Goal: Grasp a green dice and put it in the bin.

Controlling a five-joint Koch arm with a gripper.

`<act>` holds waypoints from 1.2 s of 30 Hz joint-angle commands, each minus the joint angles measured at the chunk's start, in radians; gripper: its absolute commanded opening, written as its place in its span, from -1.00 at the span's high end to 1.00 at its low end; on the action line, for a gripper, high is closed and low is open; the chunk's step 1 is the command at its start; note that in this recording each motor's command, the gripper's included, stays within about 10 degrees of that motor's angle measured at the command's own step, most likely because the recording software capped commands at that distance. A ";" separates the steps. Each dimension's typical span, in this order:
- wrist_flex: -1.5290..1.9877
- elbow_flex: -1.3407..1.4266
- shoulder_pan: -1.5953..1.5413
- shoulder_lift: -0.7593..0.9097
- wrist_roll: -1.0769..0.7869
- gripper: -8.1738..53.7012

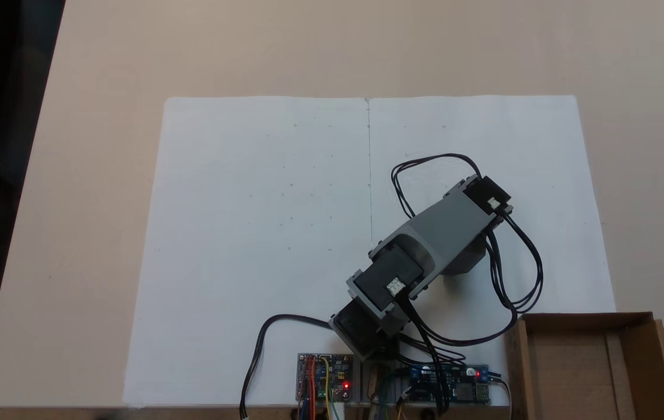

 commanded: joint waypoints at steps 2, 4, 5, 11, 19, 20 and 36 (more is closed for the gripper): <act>-0.015 -0.037 -0.009 0.020 0.066 -0.66; -0.021 -0.037 -0.009 0.018 0.066 -0.66; -0.023 -0.037 -0.009 0.018 0.066 -0.66; -0.025 -0.037 -0.003 0.018 0.064 -0.61; -0.089 -0.037 -0.003 0.008 0.064 -0.52; -0.103 -0.037 -0.003 -0.005 0.064 -0.52; -0.141 -0.037 0.012 -0.060 0.063 -0.37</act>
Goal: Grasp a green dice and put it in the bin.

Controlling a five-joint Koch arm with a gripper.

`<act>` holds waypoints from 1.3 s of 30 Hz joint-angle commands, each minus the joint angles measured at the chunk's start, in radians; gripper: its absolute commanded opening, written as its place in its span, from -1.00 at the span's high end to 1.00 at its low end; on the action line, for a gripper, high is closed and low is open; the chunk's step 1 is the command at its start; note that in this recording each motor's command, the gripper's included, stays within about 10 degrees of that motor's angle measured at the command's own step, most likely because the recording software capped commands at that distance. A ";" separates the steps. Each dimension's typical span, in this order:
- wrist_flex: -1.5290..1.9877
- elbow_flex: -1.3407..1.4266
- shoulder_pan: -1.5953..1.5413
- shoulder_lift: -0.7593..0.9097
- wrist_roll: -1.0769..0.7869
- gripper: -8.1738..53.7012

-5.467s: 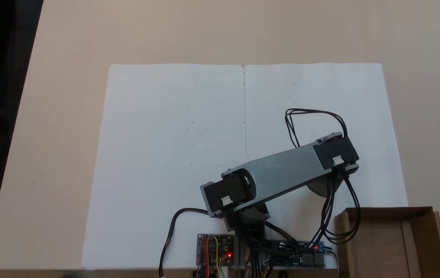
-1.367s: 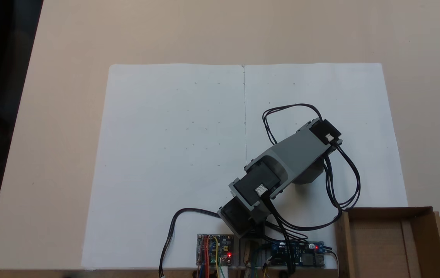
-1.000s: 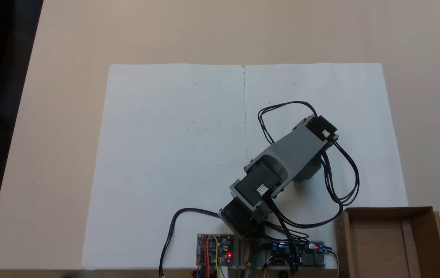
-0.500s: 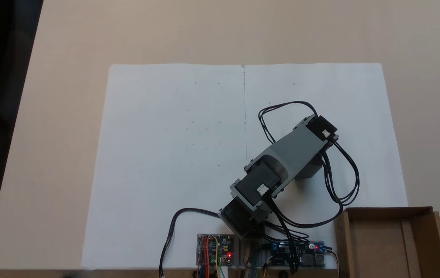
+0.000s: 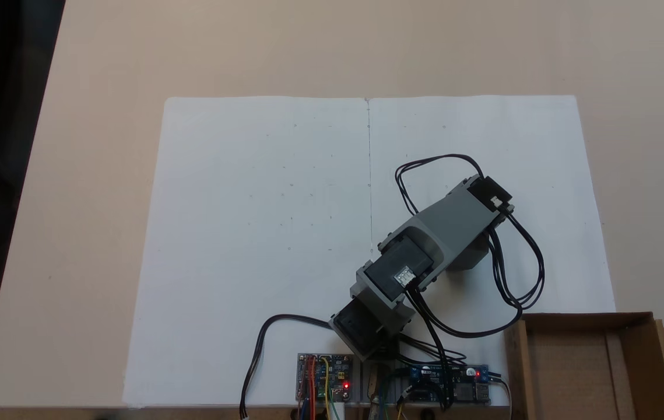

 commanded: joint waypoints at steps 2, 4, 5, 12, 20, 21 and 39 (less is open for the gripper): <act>-0.034 -0.037 0.009 0.009 0.063 -0.36; -0.035 -0.037 0.008 0.011 0.063 -0.36; -0.035 -0.037 0.008 0.011 0.063 -0.36; -0.072 -0.037 0.009 0.011 0.064 -0.01; -0.123 -0.035 0.009 0.017 0.084 0.34; -0.124 -0.035 0.009 0.023 0.089 0.34; -0.265 -0.347 0.213 0.339 0.130 0.34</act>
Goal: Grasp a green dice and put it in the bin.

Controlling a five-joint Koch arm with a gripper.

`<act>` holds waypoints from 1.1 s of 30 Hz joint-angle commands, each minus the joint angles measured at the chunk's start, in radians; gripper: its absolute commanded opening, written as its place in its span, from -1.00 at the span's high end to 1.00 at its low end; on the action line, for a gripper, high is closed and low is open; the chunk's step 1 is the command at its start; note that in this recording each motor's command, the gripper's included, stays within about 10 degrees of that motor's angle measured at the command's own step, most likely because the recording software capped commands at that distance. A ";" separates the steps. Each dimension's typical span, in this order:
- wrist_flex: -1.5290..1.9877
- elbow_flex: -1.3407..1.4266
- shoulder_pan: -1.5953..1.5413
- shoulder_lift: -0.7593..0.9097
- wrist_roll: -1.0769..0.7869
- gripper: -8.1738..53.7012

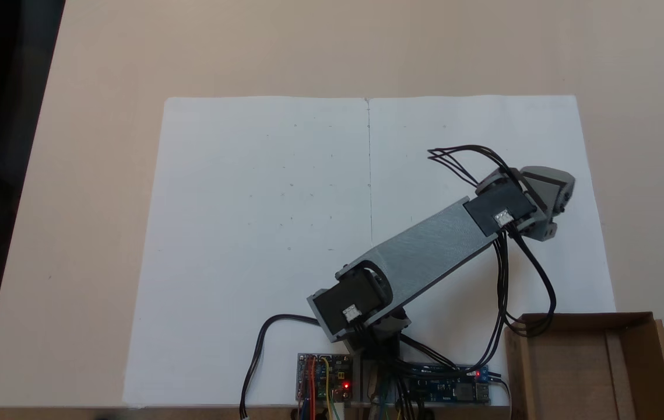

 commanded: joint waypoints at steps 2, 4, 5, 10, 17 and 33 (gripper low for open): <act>-0.060 -0.107 0.135 0.029 0.078 0.34; -0.061 -0.133 0.215 0.028 0.078 0.34; -0.061 -0.158 0.281 0.026 0.078 0.34; -0.091 -0.230 0.528 0.018 0.077 0.34; -0.126 -0.236 0.756 -0.092 0.071 0.34; -0.163 -0.121 0.765 -0.275 0.064 -0.32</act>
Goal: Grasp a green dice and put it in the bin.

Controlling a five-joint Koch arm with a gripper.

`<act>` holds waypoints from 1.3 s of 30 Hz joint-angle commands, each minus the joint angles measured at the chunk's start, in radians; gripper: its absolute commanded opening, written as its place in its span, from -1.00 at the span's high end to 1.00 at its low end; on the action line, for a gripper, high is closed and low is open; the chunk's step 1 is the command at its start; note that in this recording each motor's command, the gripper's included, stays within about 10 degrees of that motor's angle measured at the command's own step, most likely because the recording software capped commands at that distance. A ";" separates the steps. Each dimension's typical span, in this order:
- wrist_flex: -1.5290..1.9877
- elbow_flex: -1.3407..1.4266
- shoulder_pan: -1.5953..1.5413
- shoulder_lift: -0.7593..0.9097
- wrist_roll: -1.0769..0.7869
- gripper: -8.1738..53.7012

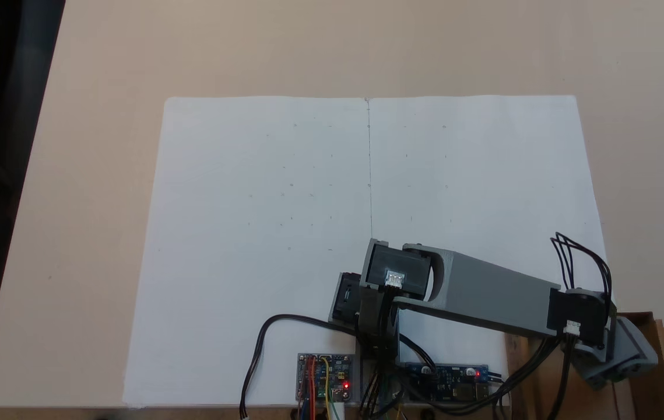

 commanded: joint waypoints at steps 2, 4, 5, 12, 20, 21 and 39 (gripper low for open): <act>-0.069 -0.012 -0.008 0.021 0.060 -0.48; -0.069 -0.012 -0.023 0.025 0.060 -0.51; -0.071 -0.012 -0.034 0.029 0.060 -0.51; -0.078 -0.018 -0.179 0.173 0.161 -0.51; -0.265 -0.106 -0.672 0.249 0.431 -0.51; -0.268 -0.106 -0.733 0.262 0.436 -0.51; -0.313 0.183 -1.660 0.517 0.558 -0.70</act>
